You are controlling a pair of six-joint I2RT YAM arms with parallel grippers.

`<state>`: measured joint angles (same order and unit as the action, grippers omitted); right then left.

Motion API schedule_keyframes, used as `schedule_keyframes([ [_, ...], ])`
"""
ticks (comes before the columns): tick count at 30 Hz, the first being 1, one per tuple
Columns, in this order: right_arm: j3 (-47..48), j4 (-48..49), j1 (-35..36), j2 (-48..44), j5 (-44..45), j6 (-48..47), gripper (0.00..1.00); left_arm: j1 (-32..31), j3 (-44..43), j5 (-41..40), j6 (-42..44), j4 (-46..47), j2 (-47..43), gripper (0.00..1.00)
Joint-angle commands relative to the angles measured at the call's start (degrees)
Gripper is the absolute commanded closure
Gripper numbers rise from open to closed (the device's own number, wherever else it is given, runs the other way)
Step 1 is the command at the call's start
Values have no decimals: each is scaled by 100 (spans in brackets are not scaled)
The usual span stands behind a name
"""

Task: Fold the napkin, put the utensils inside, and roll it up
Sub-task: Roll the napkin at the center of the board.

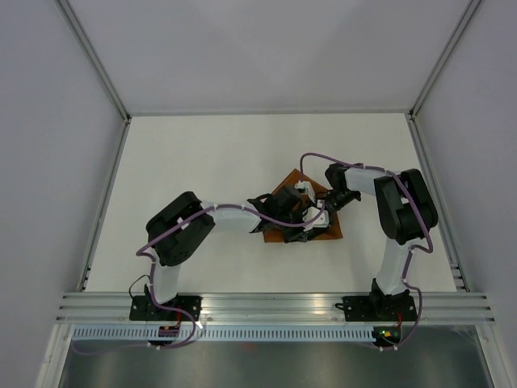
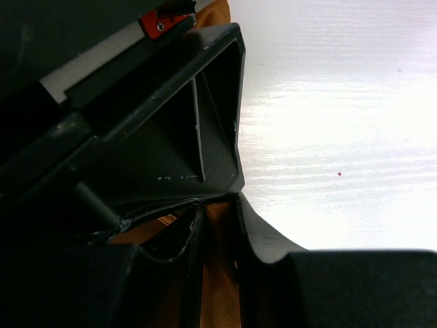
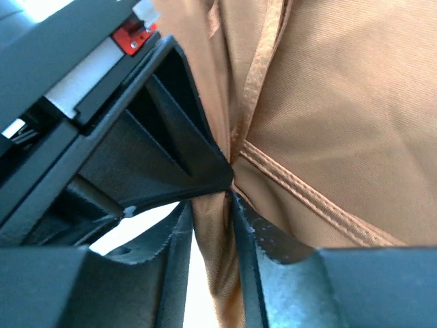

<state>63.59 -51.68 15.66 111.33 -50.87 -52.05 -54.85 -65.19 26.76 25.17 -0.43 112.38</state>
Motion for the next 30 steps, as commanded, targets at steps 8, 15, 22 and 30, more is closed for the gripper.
schedule_keyframes([
  [8, -295, 1072, 34, -655, 798, -68, 39, 308, -143, 935, -627, -977, 636, 98],
  [15, -198, 1178, -46, -928, 772, 116, 32, 458, -187, 1270, -706, -1065, 777, 98],
  [22, 13, 1248, -63, -1078, 684, 274, 30, 501, -39, 1313, -1049, -803, 856, 98],
  [30, -127, 1792, -344, -1622, 570, 608, 30, 607, 42, 1630, -1418, -546, 1032, 98],
])
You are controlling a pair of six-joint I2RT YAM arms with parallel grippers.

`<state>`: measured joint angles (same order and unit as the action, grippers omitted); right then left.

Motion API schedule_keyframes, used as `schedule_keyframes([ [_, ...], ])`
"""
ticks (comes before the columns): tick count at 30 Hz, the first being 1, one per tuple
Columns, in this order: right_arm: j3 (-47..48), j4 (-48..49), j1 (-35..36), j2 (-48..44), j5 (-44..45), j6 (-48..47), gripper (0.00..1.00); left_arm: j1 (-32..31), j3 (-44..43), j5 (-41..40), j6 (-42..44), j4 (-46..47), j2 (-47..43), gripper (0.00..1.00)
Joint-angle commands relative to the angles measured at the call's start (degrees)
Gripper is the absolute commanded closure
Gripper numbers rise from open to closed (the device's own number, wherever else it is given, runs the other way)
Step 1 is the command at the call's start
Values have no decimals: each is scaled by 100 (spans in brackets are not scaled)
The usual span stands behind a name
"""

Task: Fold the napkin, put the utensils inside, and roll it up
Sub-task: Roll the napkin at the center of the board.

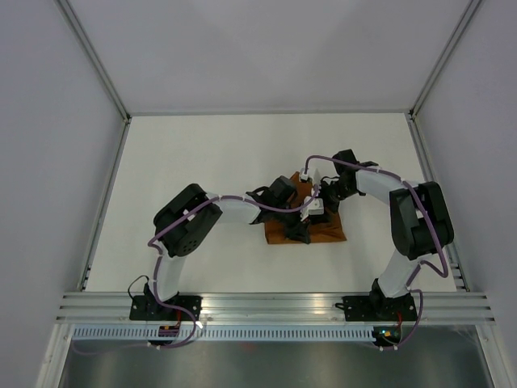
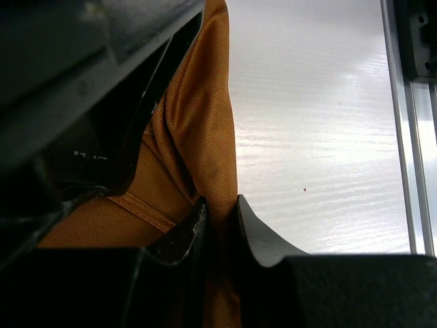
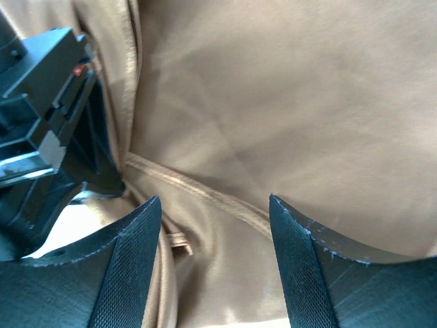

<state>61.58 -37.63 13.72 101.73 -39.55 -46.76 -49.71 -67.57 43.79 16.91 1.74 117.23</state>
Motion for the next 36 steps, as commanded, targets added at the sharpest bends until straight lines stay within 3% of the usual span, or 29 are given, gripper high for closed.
schedule_keyframes([
  [1, 30, 483, -193, -742, -571, 141, 29, 111, 271, -46, -609, -771, 573, 98],
  [5, -147, 941, -440, -962, -449, 501, 26, 190, 297, 68, -654, -728, 626, 98],
  [16, 381, 968, -835, -383, -264, 774, 27, 313, 218, -11, -803, -877, 854, 98],
  [23, 609, 1600, -862, -66, 228, 1616, 26, 322, 139, -81, -803, -1026, 986, 98],
  [29, 636, 1732, -914, -153, 44, 1636, 27, 375, -10, -90, -856, -1246, 1056, 98],
  [36, 548, 1154, -1134, -680, -614, 1144, 28, 621, -81, 164, -1049, -1351, 1223, 98],
])
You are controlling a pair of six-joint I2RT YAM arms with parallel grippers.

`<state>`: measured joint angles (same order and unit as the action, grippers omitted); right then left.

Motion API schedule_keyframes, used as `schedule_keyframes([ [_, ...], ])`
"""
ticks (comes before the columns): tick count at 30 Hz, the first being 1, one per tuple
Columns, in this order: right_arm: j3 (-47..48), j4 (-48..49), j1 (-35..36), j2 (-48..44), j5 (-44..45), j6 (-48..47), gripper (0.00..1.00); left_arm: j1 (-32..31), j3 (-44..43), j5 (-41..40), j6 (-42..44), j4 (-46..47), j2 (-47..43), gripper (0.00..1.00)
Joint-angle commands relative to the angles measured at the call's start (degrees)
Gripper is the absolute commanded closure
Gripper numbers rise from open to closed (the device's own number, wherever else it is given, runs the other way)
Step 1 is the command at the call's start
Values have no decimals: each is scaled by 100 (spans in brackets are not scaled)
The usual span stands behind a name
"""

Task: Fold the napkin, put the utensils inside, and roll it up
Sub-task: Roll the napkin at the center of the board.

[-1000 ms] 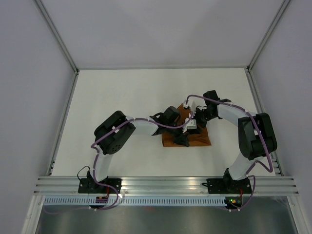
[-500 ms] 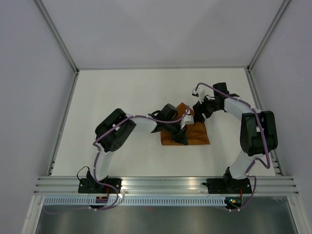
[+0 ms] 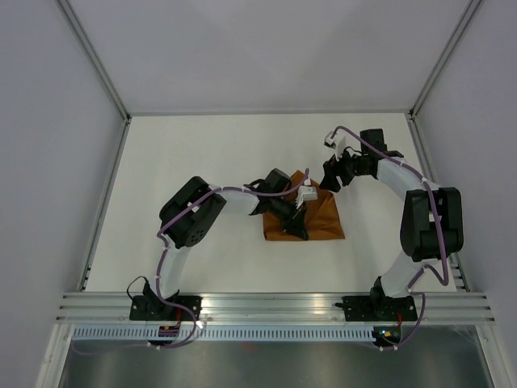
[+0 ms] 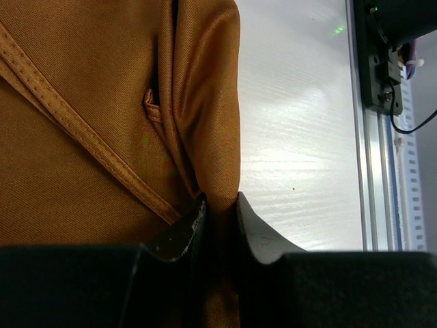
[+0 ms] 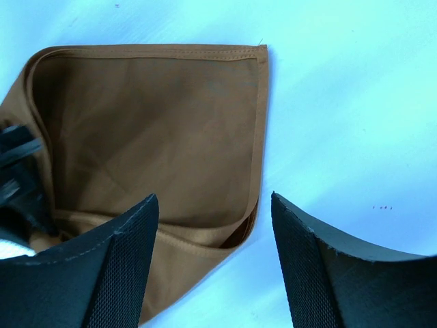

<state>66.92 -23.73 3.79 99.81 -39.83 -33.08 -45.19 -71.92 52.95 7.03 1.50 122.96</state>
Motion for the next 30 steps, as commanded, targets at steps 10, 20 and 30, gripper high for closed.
schedule_keyframes([
  [10, -1303, -1090, 15, -1859, -1132, -2149, 28, 493, -23, -532, -166, -1749, 1055, 98],
  [20, -3096, 472, 1685, -2958, 19, -1851, 28, 590, -217, -487, -307, -1934, 1283, 98],
  [30, -3668, 1510, 2450, -2941, 863, -1605, 28, 590, -323, -487, -316, -2075, 1345, 98],
])
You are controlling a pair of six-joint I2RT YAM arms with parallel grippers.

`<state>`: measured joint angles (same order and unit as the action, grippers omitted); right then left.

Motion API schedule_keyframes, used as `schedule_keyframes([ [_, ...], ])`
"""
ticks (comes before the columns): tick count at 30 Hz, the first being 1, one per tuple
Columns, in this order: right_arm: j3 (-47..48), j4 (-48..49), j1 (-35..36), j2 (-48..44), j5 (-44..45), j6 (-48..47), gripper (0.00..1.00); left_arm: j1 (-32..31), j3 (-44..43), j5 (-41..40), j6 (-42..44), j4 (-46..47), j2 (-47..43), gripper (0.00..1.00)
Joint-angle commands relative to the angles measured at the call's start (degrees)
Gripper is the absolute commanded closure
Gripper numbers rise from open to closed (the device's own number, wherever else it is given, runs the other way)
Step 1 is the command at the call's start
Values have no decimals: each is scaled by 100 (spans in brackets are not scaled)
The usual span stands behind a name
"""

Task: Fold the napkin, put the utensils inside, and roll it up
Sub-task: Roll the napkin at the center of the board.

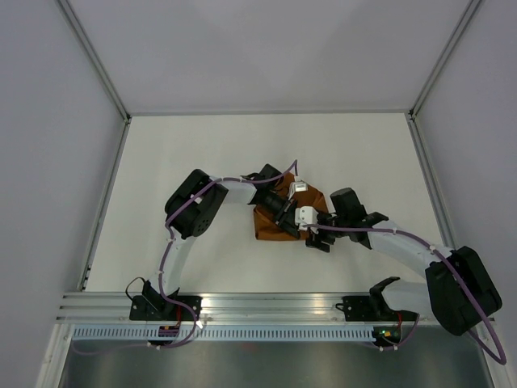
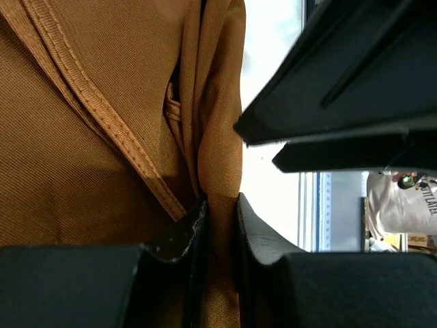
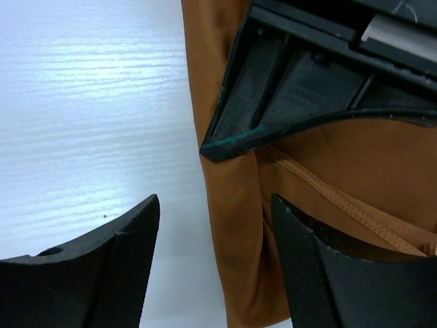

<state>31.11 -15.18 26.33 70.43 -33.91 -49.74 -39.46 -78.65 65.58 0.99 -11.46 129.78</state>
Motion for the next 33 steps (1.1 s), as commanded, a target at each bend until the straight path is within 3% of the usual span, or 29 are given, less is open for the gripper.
schedule_keyframes([
  [1, -149, 787, 258, 23, 323, 78, 28, 18, 351, -1751, 287, -796, 672, 98],
  [8, -422, 1324, 777, 233, 930, 8, 30, 18, 359, -1733, 296, -814, 689, 98],
  [16, -519, 1614, 856, 418, 1123, -98, 34, 26, 316, -1698, 340, -849, 698, 98],
  [33, -518, 1219, 883, 463, 1036, -370, 49, 18, 236, -1540, 445, -919, 628, 98],
])
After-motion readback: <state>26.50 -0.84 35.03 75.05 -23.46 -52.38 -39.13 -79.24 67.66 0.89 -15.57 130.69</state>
